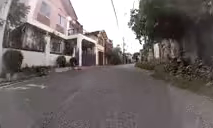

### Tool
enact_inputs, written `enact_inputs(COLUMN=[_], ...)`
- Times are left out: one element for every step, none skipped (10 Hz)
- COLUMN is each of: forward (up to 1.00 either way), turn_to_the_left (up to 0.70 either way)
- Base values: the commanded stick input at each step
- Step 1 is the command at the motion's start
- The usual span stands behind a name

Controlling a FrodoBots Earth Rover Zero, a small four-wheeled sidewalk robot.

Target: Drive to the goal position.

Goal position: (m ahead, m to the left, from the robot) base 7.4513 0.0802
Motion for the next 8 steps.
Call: enact_inputs(forward=[1.0, 1.0, 1.0, 1.0, 1.0, 1.0, 1.0, 1.0], turn_to_the_left=[0.0, 0.0, 0.0, 0.0, -0.27, -0.4, -0.4, -0.4])
